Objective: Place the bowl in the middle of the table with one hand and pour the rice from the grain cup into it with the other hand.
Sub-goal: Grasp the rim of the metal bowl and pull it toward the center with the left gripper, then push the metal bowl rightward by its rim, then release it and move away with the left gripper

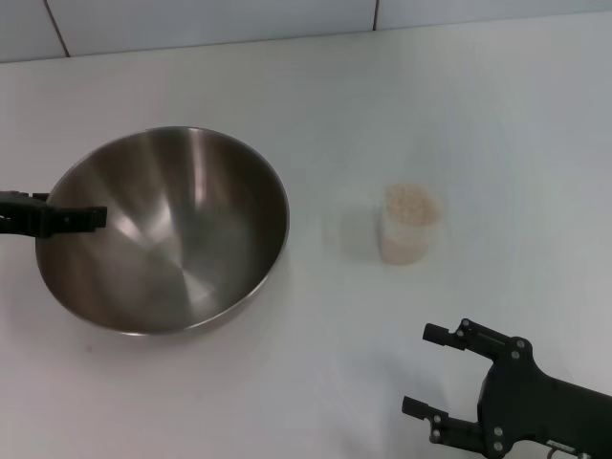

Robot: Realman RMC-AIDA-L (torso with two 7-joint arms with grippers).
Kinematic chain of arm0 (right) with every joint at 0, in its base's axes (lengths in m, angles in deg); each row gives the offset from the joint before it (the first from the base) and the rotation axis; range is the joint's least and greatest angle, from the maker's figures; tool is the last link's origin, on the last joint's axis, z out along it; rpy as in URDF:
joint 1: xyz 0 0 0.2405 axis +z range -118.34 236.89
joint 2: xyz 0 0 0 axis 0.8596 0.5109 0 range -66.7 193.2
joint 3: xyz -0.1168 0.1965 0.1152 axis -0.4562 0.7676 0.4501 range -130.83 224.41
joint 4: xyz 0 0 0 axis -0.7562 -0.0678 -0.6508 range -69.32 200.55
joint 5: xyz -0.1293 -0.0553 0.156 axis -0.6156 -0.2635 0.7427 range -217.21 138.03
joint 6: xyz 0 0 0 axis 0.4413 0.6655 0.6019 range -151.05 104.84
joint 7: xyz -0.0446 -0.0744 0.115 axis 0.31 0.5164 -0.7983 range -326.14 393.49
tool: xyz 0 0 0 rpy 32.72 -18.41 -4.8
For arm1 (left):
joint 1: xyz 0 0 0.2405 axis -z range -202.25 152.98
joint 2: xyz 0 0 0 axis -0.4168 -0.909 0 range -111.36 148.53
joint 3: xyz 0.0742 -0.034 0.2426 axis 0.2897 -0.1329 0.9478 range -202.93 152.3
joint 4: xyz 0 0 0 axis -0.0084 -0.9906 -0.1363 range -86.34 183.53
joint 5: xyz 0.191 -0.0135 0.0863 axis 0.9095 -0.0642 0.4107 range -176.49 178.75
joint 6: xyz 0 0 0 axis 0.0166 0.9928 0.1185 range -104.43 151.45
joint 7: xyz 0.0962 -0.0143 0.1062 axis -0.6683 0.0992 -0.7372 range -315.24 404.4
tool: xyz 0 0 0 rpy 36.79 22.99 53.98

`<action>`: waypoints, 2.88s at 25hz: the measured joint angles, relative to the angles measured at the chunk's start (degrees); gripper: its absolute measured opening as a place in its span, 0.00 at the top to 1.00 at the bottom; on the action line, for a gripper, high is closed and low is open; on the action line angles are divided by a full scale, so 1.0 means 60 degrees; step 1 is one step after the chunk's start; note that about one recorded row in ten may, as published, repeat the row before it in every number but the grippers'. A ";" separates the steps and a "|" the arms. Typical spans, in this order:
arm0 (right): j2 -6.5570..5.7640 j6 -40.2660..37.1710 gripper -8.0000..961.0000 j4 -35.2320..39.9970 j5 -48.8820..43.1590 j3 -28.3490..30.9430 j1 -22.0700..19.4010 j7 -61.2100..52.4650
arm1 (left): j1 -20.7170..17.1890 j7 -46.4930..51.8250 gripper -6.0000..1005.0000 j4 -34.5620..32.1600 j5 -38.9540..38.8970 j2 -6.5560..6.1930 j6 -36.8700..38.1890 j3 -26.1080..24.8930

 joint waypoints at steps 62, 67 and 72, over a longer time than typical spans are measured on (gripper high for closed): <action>0.0024 0.0132 0.26 0.0000 0.0001 0.0000 0.0104 0.0007 | 0.3663 -0.1662 0.84 0.4334 -0.0282 0.0038 -0.1352 -0.0542; 0.0029 0.0148 0.26 0.0000 0.0001 0.0000 0.0110 -0.0005 | 0.3595 -0.2013 0.82 0.4357 -0.0555 0.0055 -0.1632 -0.0542; 0.0029 0.0164 0.26 0.0000 0.0001 0.0000 0.0110 -0.0011 | 0.3495 -0.2075 0.79 0.4209 -0.0730 0.0003 -0.1786 -0.0547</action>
